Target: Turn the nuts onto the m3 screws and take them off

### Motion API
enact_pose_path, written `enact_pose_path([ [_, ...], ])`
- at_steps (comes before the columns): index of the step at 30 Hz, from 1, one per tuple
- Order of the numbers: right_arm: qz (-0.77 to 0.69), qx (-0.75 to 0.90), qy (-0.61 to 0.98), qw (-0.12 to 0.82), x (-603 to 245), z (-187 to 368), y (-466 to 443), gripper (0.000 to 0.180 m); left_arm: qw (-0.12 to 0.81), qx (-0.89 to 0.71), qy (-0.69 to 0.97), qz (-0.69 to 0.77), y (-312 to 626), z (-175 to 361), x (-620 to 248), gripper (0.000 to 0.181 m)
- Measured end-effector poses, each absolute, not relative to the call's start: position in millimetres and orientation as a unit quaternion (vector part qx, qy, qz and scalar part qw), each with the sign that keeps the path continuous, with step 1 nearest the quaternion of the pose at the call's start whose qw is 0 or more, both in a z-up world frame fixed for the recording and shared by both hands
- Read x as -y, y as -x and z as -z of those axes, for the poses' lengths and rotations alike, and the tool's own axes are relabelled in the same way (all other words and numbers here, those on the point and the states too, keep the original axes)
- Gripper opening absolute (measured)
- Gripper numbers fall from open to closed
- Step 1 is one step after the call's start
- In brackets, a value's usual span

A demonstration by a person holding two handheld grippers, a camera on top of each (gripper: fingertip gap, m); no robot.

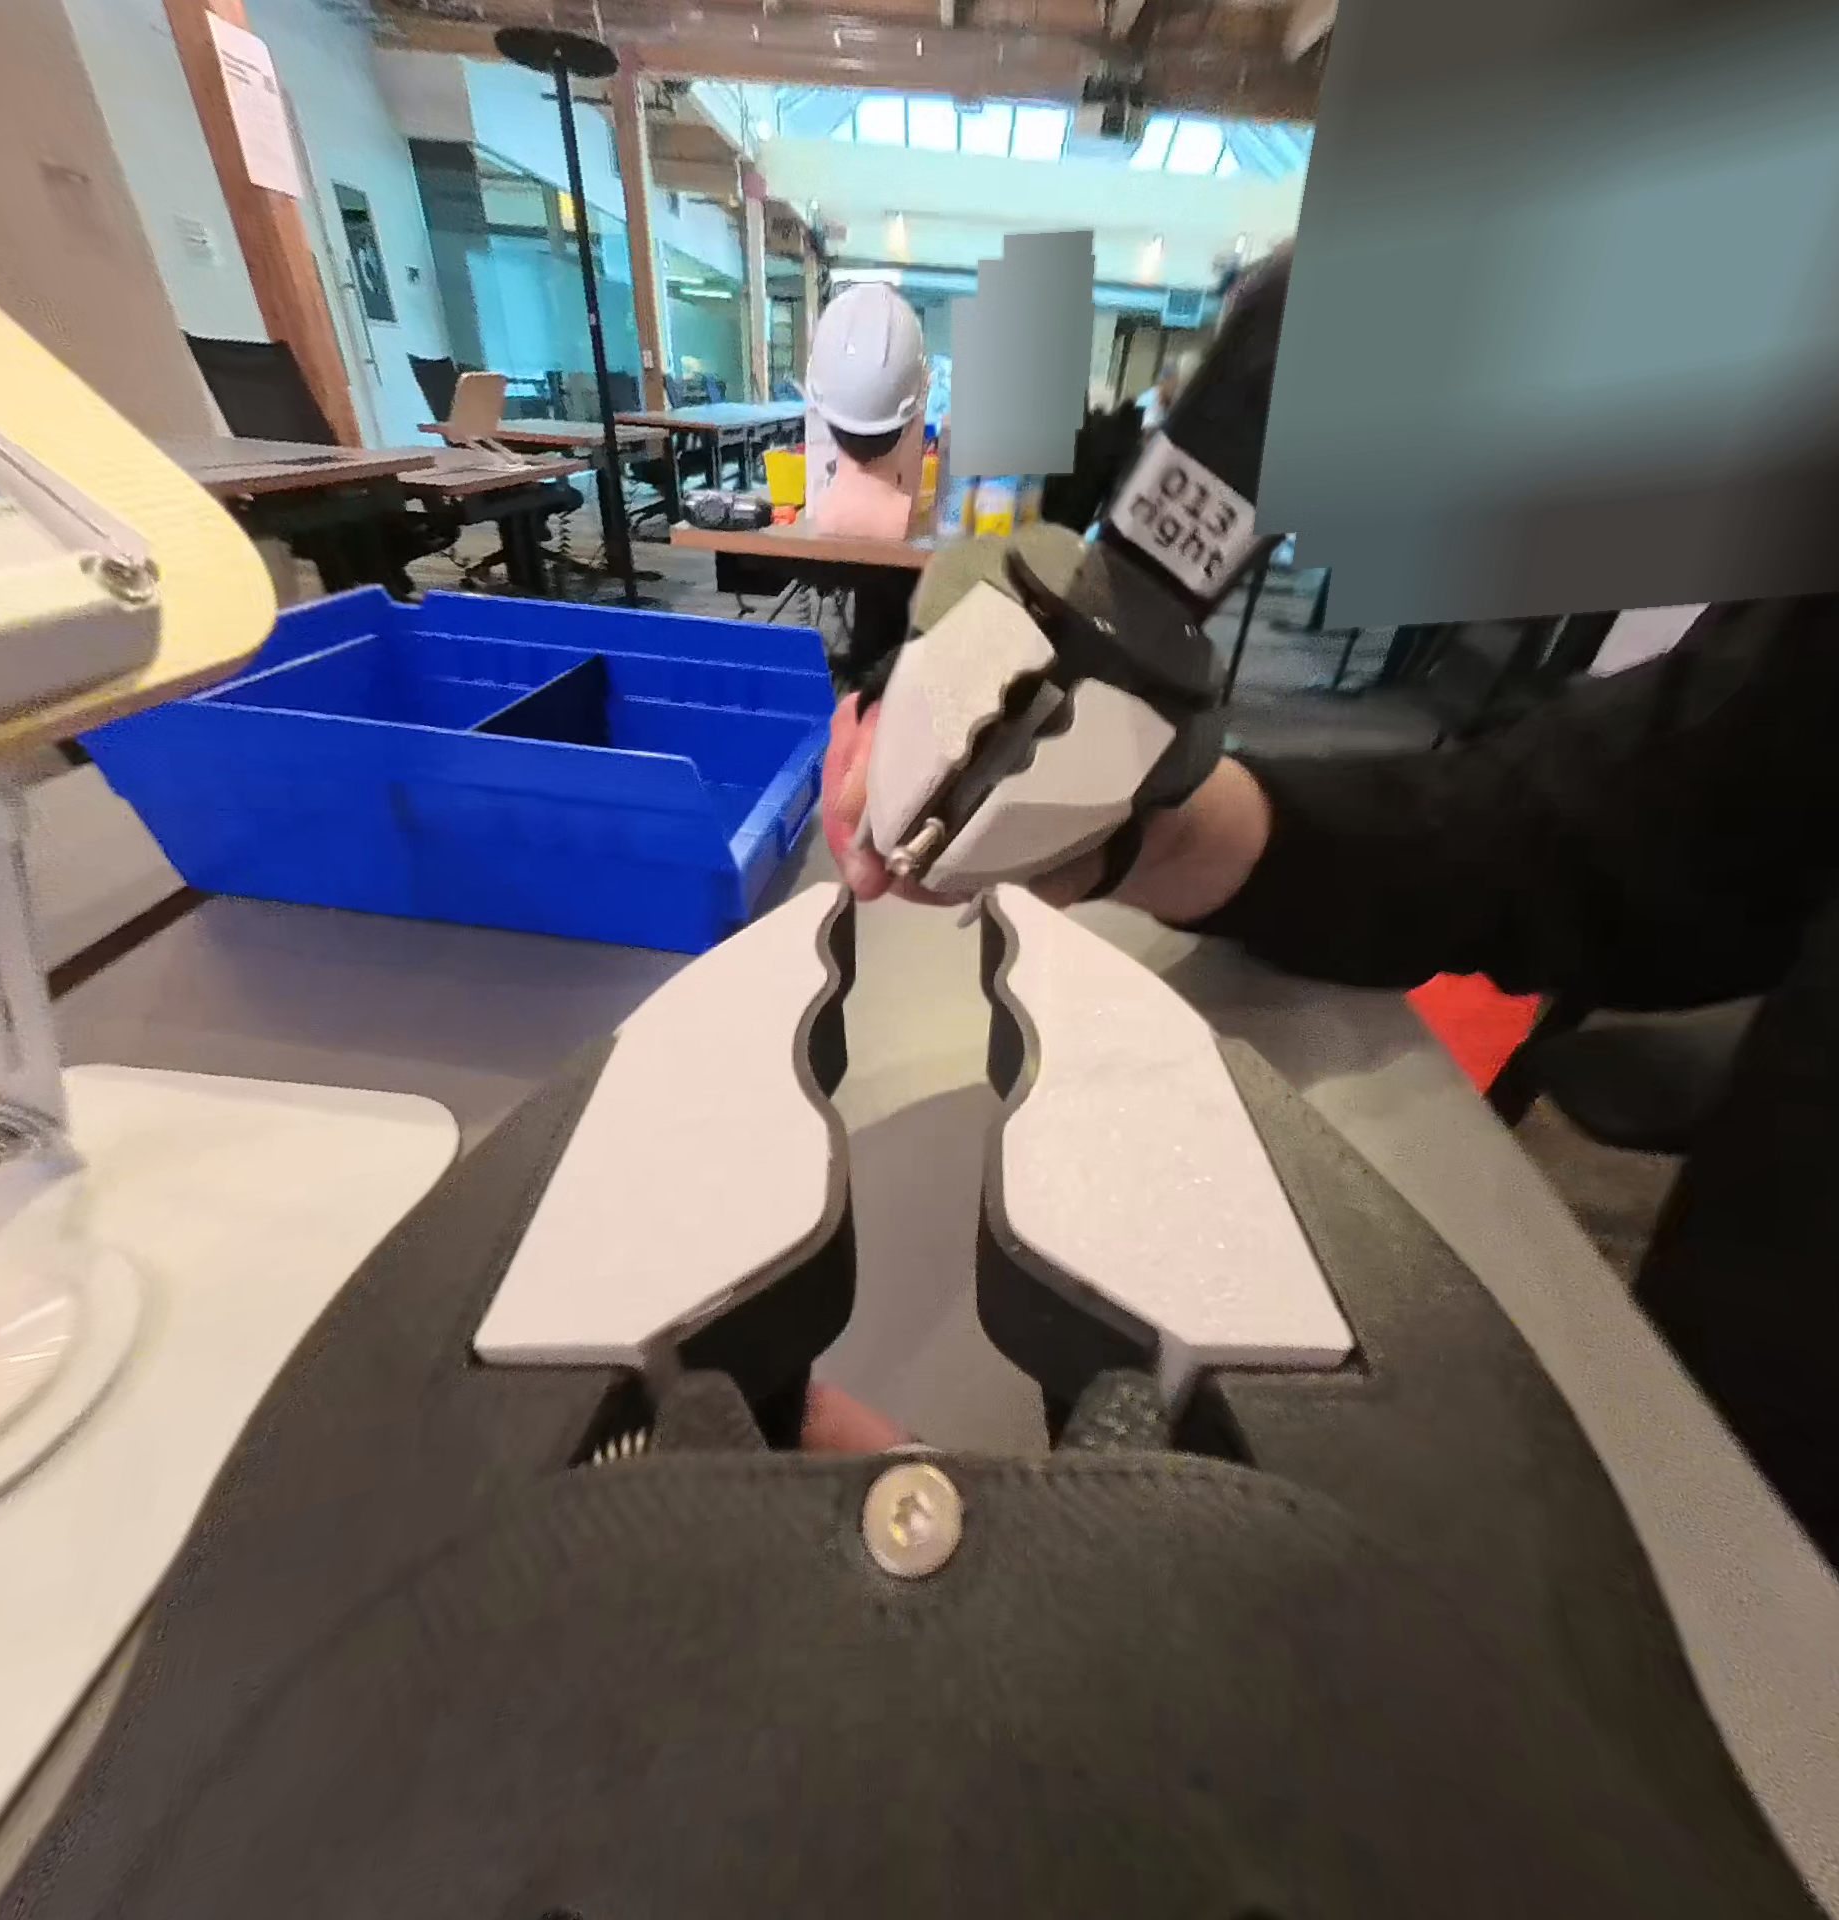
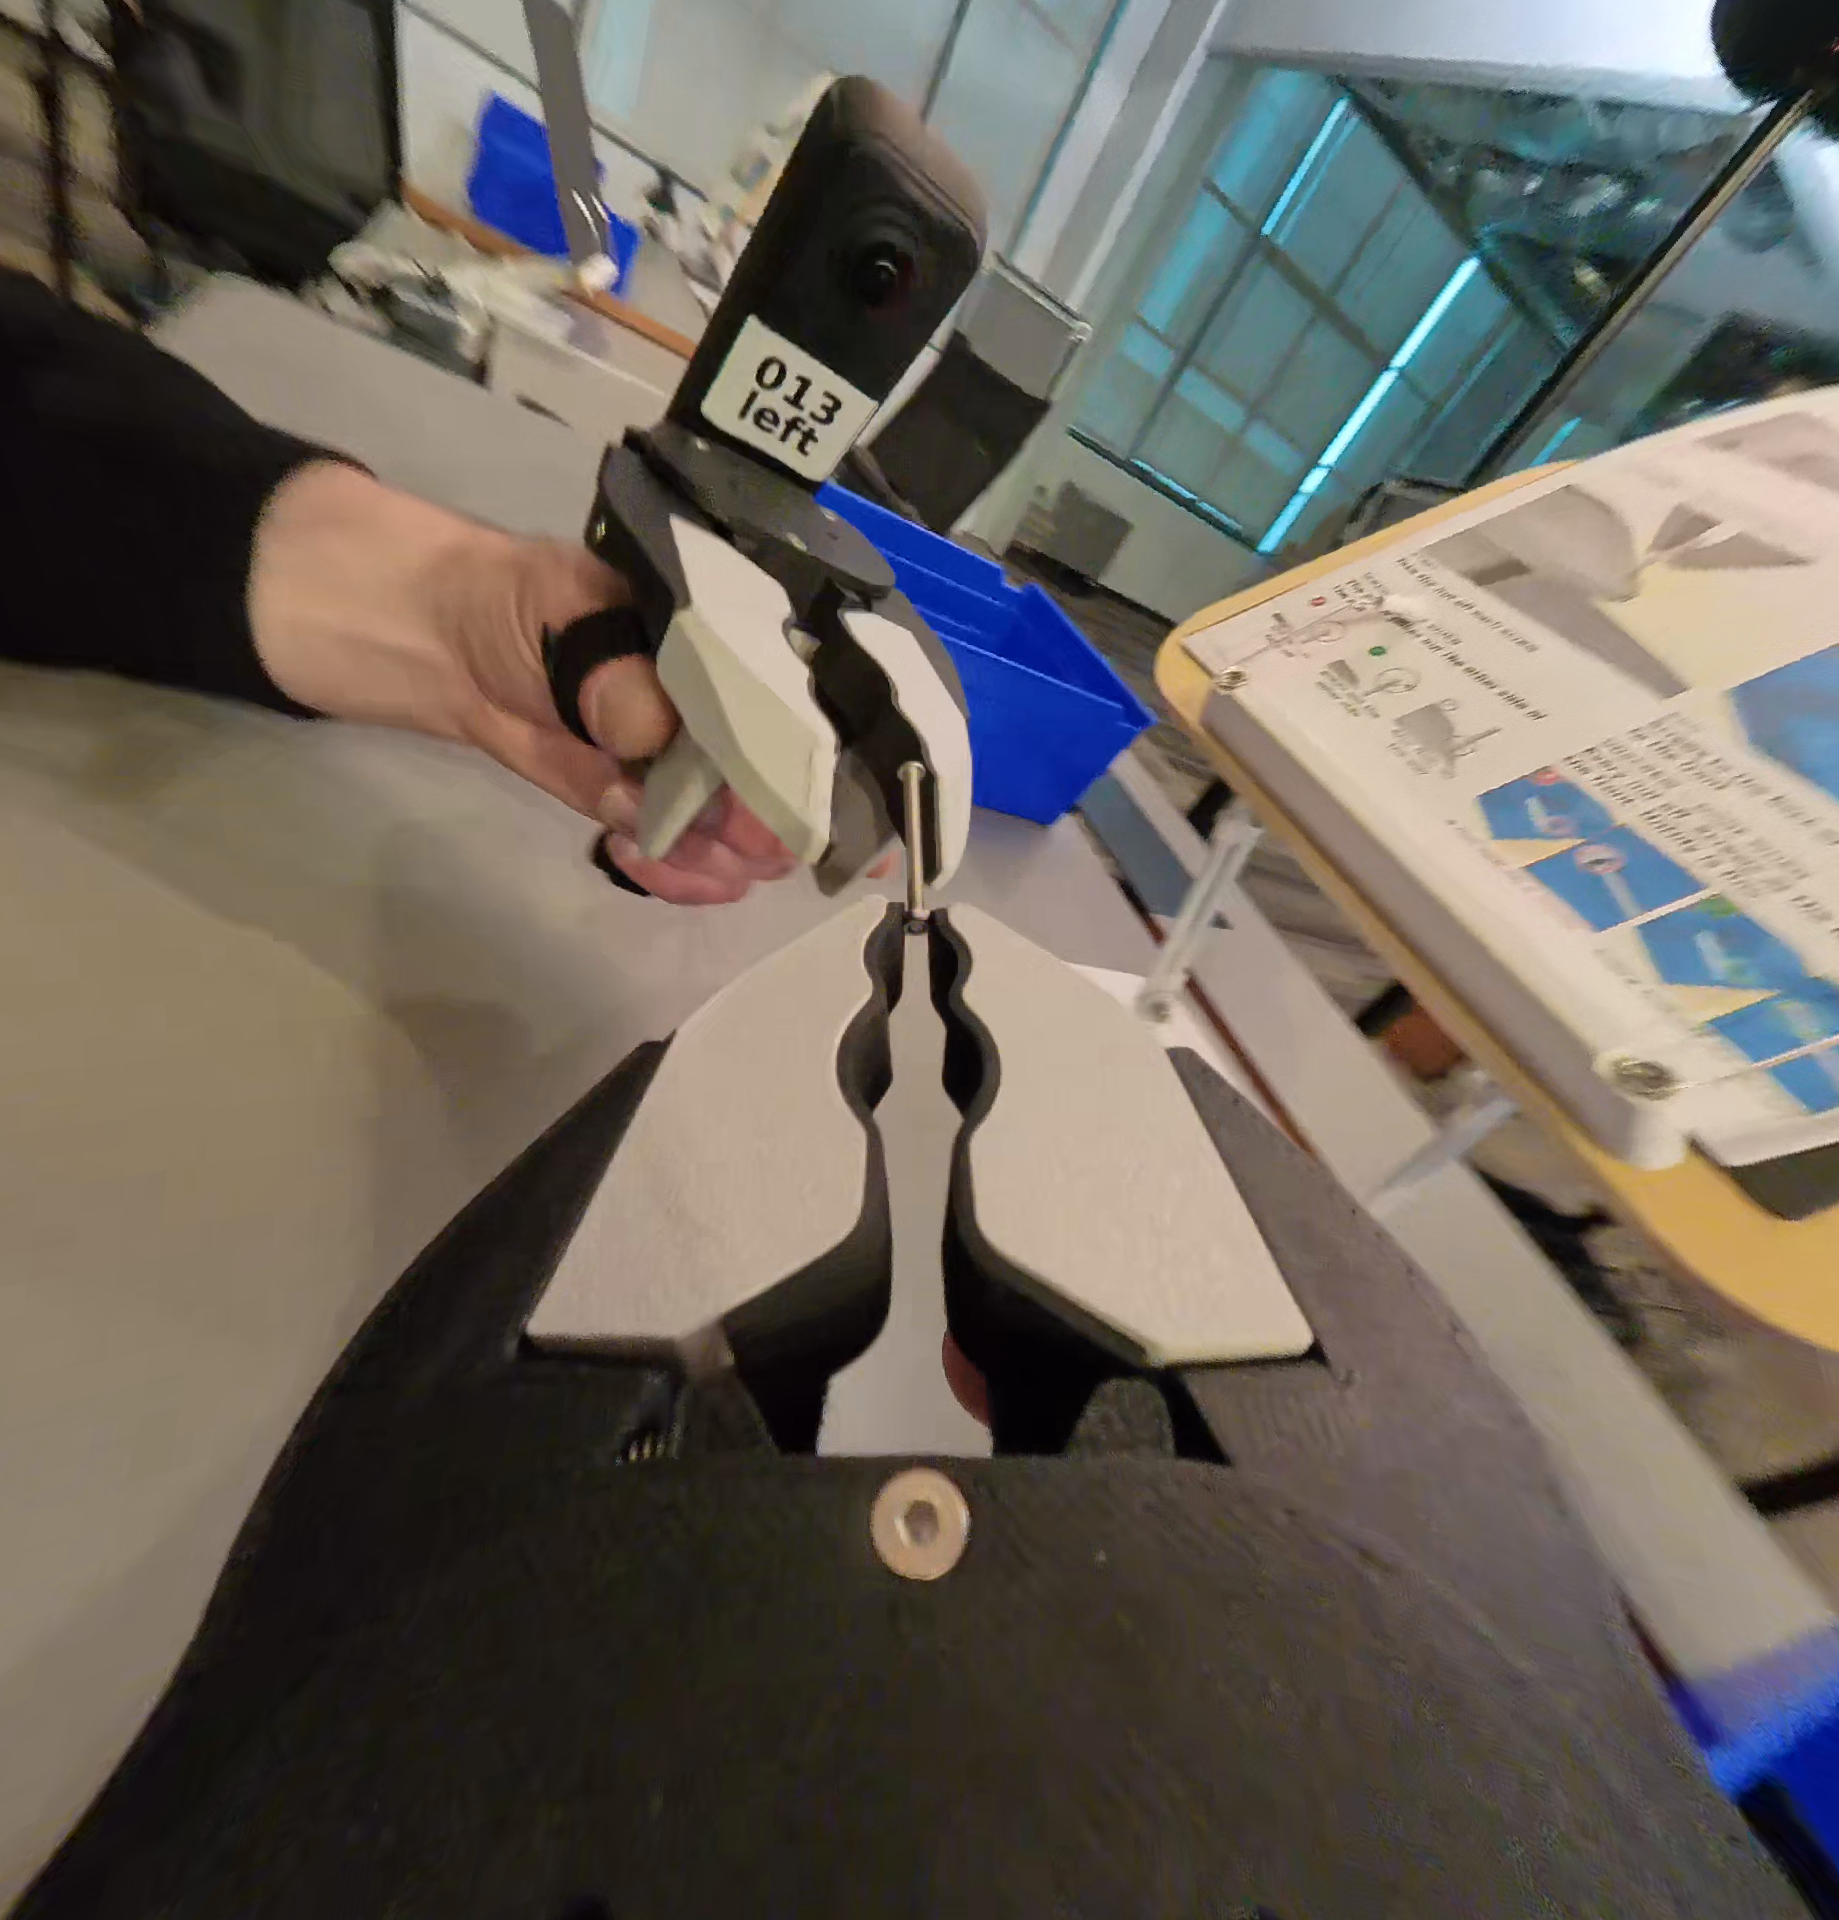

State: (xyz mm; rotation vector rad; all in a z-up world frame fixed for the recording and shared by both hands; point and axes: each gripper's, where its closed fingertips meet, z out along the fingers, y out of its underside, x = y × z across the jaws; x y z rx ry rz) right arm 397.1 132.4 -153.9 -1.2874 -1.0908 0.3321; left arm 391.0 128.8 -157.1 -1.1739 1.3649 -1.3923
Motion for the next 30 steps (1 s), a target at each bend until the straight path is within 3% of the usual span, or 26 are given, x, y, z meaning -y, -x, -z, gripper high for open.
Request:
enact_pose_path([
  [6,-0.291,0.460,0.580,0.606,-123.2,159.8,-393.4,0.005,0.476,-0.565,0.444,0.508,-393.8,156.4,-126.3,0.021],
  [11,-0.341,0.450,0.579,0.589,-119.4,160.0,-392.1,0.005,0.481,-0.576,0.425,0.507,-391.5,153.9,-121.2,0.005],
  [22,-0.348,0.448,0.579,0.586,-119.0,160.2,-392.6,0.005,0.462,-0.578,0.419,0.526,-391.3,152.9,-115.5,0.003],
  [26,-0.354,0.445,0.579,0.585,-118.7,159.4,-392.5,0.005,0.471,-0.578,0.417,0.521,-391.9,151.7,-115.4,0.015],
  [30,-0.360,0.447,0.578,0.580,-117.3,159.8,-391.7,0.005,0.476,-0.583,0.412,0.513,-392.8,152.4,-113.5,0.004],
])
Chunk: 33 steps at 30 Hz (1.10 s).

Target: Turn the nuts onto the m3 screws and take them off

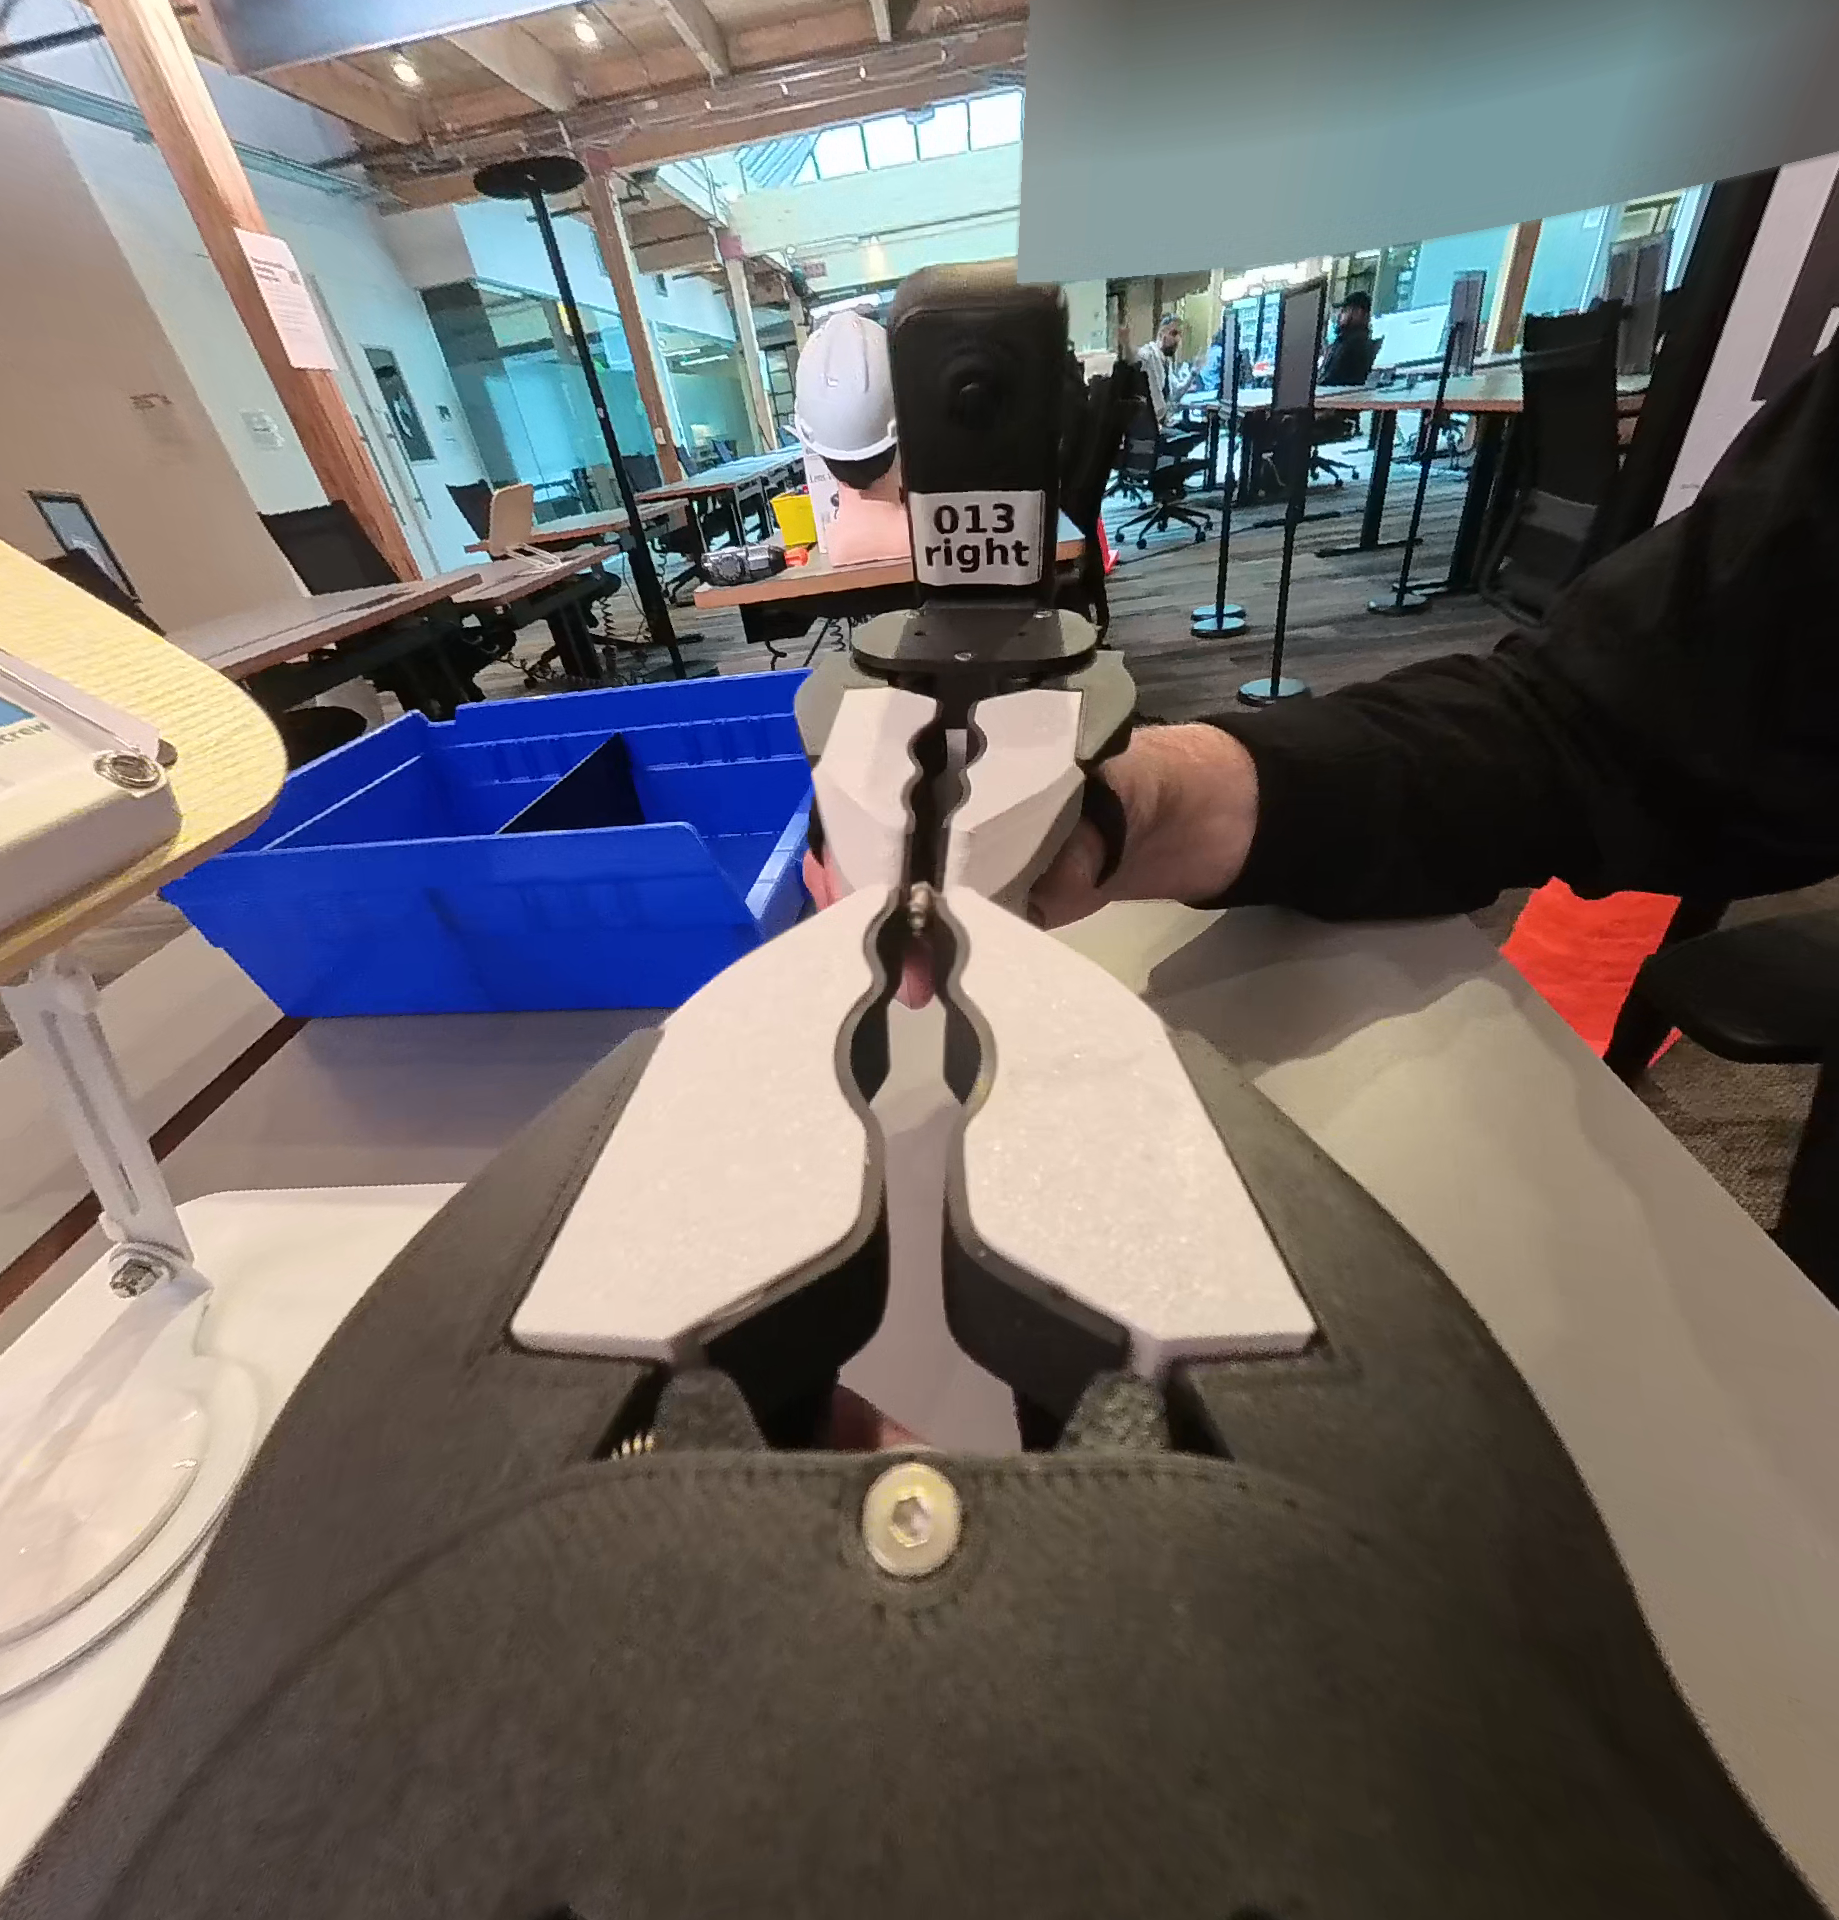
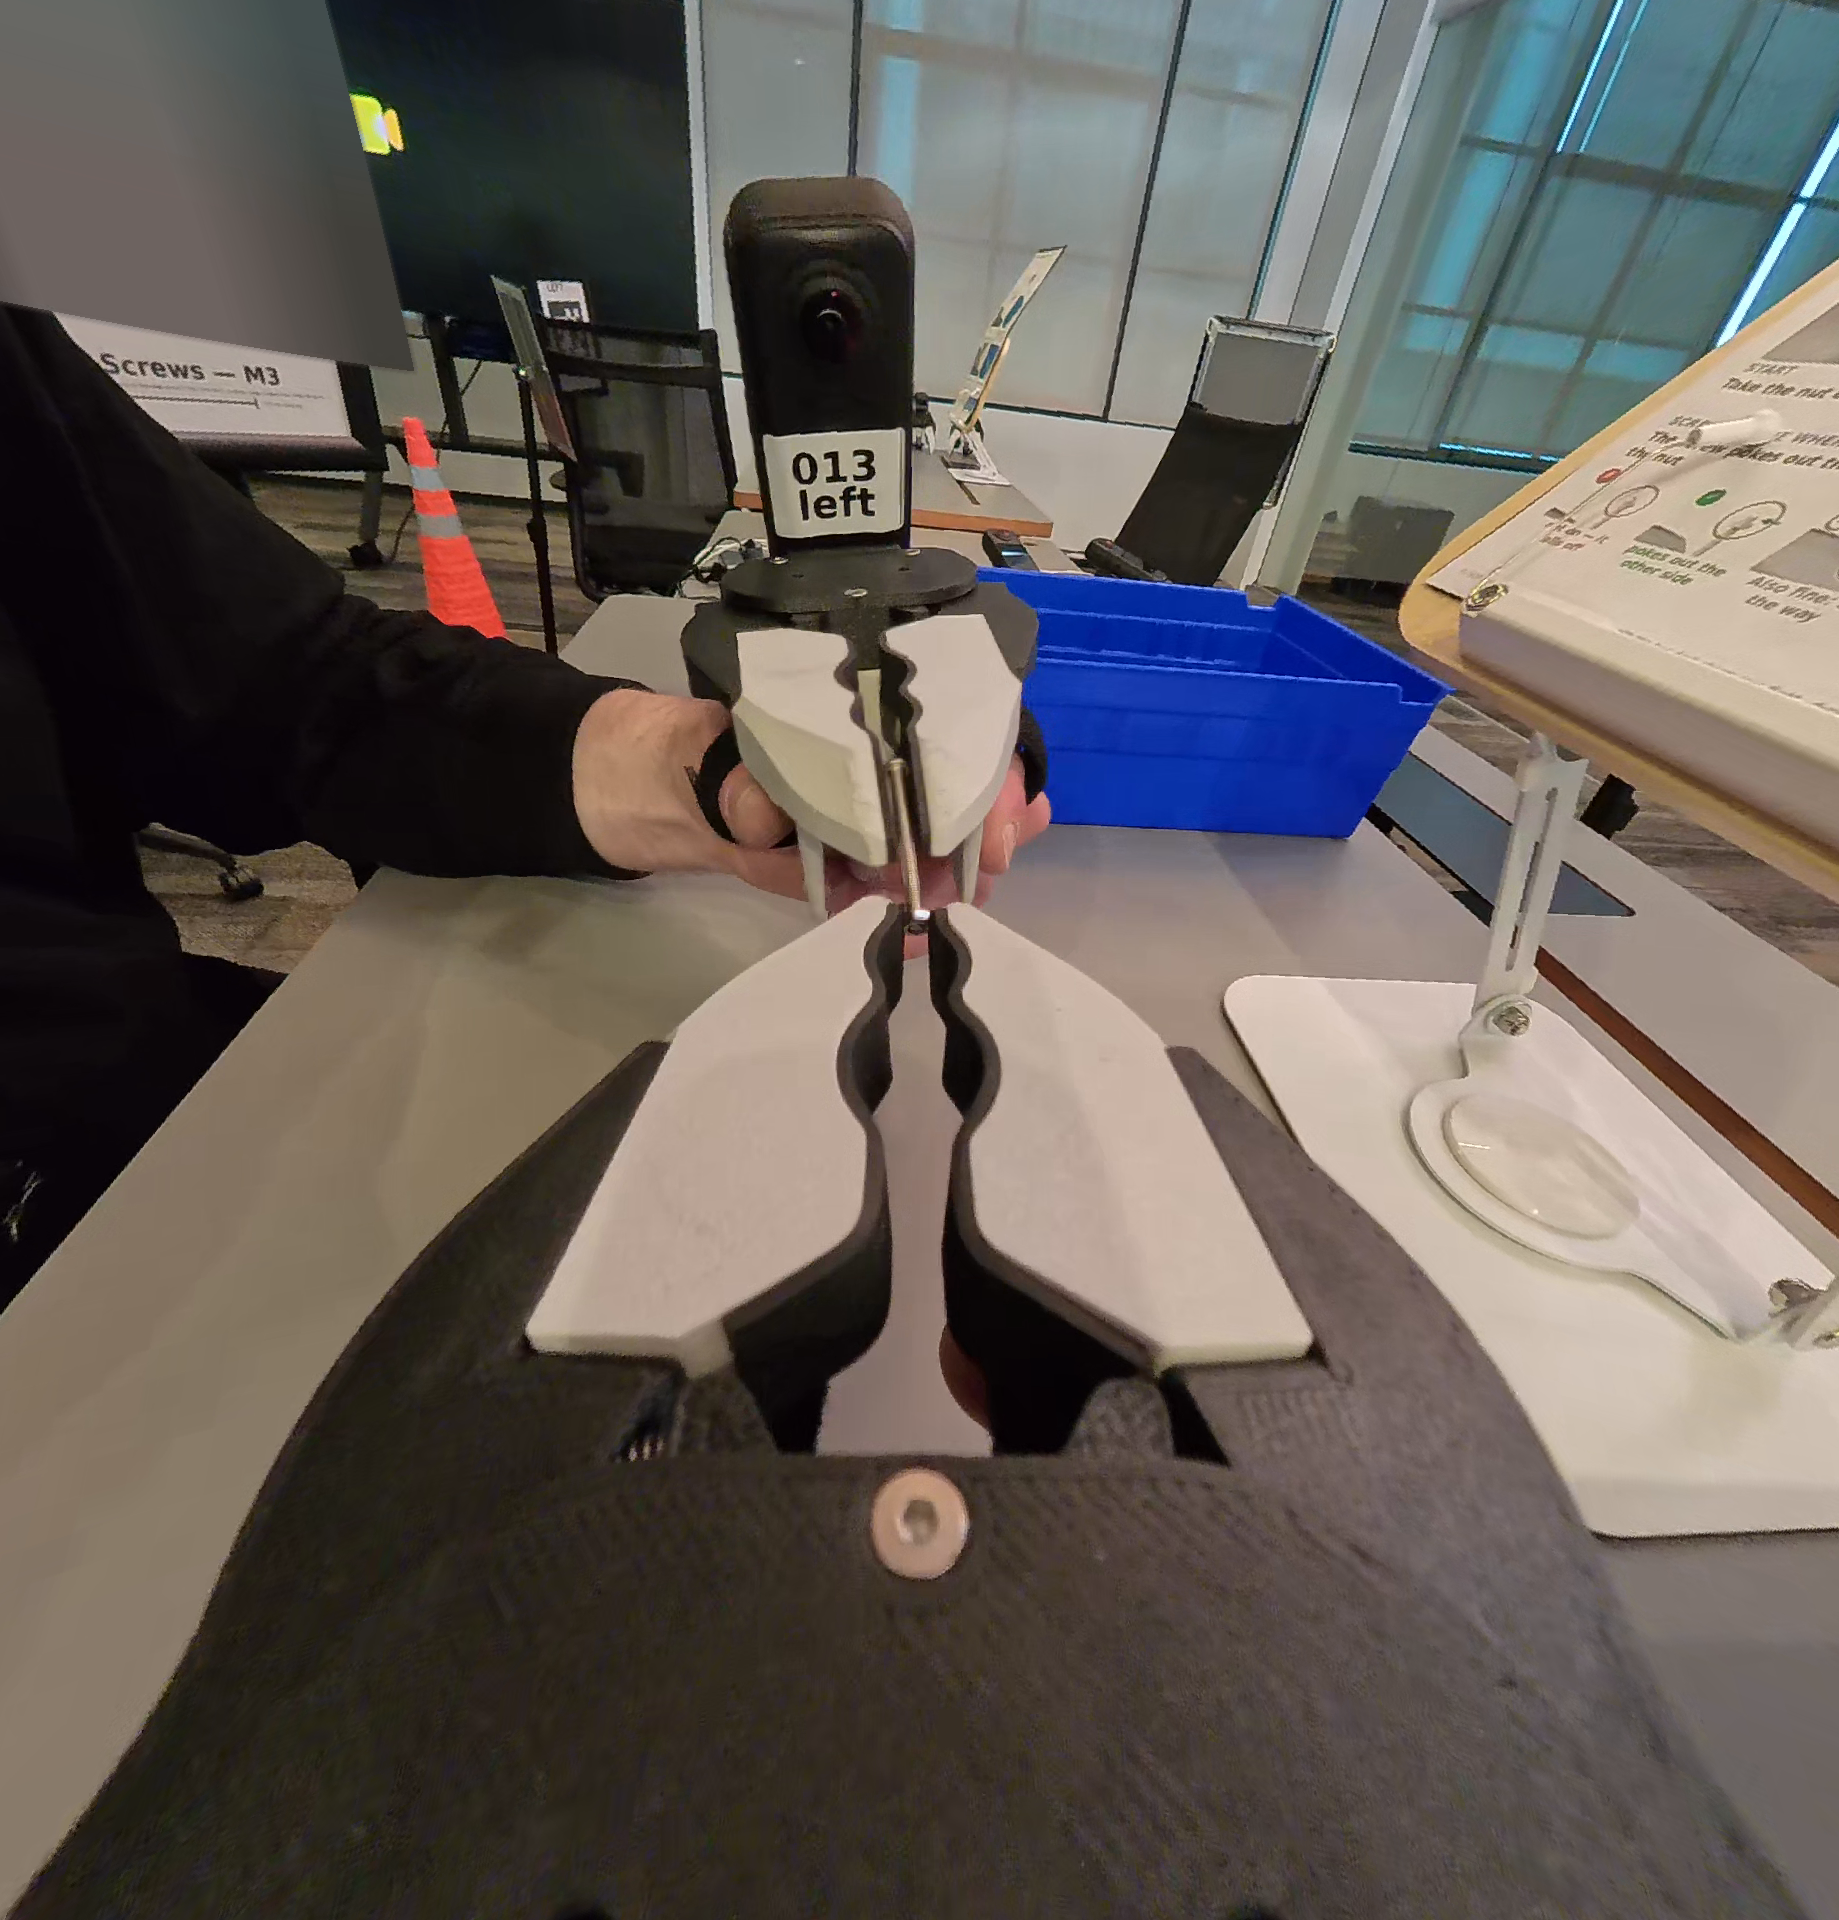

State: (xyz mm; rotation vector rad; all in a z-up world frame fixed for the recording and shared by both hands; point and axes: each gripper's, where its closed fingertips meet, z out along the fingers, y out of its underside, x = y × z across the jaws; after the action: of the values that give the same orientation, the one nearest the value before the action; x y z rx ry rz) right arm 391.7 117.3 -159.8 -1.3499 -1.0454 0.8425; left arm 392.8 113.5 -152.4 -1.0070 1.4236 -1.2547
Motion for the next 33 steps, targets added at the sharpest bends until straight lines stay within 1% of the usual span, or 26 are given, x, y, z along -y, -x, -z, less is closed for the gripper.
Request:
enact_pose_path([
  [10,-0.356,0.454,0.578,0.577,-115.6,160.5,-390.4,0.005,0.468,-0.574,0.412,0.531,-392.7,150.9,-112.3,0.004],
  [13,-0.359,0.454,0.579,0.575,-115.3,160.2,-390.5,0.005,0.469,-0.570,0.412,0.534,-392.8,149.4,-112.8,0.010],
  [16,-0.361,0.453,0.578,0.575,-114.9,159.4,-390.8,0.005,0.473,-0.578,0.409,0.525,-392.7,151.0,-111.9,0.004],
  [24,-0.351,0.456,0.576,0.580,-115.1,159.0,-390.8,0.005,0.463,-0.575,0.414,0.532,-392.6,150.3,-111.8,0.003],
  [28,-0.287,0.465,0.578,0.607,-121.2,158.8,-393.7,0.005,0.437,-0.547,0.441,0.561,-394.9,150.0,-117.2,0.003],
  [33,-0.111,0.492,0.565,0.653,-132.2,158.9,-398.5,0.005,0.377,-0.481,0.482,0.628,-397.7,151.1,-127.1,0.003],
])
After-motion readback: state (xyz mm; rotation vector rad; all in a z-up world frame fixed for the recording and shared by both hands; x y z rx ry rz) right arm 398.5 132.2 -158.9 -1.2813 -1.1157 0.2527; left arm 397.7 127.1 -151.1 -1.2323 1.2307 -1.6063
